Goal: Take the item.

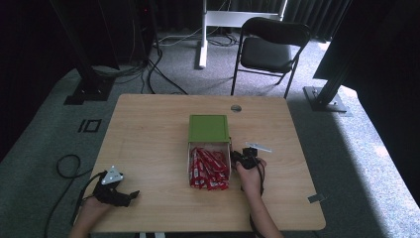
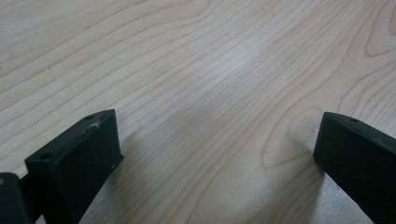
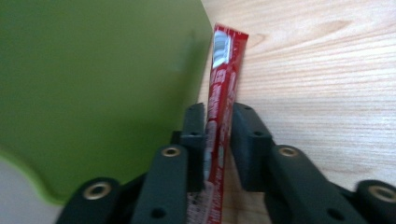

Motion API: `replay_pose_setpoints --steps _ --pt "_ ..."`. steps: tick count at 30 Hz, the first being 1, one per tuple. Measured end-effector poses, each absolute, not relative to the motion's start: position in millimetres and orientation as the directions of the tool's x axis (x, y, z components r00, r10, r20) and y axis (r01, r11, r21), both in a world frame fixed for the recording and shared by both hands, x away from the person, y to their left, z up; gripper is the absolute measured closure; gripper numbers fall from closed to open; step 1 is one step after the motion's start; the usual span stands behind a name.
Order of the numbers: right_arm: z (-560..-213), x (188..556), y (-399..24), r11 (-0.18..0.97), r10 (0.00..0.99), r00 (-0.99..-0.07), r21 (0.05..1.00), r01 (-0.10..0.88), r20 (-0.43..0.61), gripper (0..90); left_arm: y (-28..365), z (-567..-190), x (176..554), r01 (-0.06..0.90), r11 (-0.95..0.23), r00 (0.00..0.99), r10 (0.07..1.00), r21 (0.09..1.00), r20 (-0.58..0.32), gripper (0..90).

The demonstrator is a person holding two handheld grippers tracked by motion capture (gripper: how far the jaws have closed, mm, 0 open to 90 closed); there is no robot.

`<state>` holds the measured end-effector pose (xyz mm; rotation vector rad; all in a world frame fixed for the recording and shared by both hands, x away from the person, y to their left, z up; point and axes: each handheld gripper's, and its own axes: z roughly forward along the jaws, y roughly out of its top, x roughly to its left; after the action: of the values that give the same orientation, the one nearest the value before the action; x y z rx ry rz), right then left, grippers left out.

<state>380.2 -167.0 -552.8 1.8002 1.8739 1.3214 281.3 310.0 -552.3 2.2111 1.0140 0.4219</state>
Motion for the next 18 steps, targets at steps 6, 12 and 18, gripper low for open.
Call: replay_pose_setpoints --steps 6,12,18 --pt "-544 378 -175 -0.152 0.884 -0.255 0.757 0.635 0.391 55.2 310 -552 281 0.549 -0.482 0.648 0.762 0.683 0.017 1.5" --pt "-541 379 -180 -0.067 0.897 -0.309 0.788 0.612 0.316 40.1 310 -552 281 0.549 -0.481 0.647 0.762 0.683 0.016 1.5" --pt "-540 376 -187 -0.007 0.906 -0.335 0.799 0.601 0.260 37.9 310 -552 281 0.549 -0.481 0.647 0.762 0.683 0.017 1.5"
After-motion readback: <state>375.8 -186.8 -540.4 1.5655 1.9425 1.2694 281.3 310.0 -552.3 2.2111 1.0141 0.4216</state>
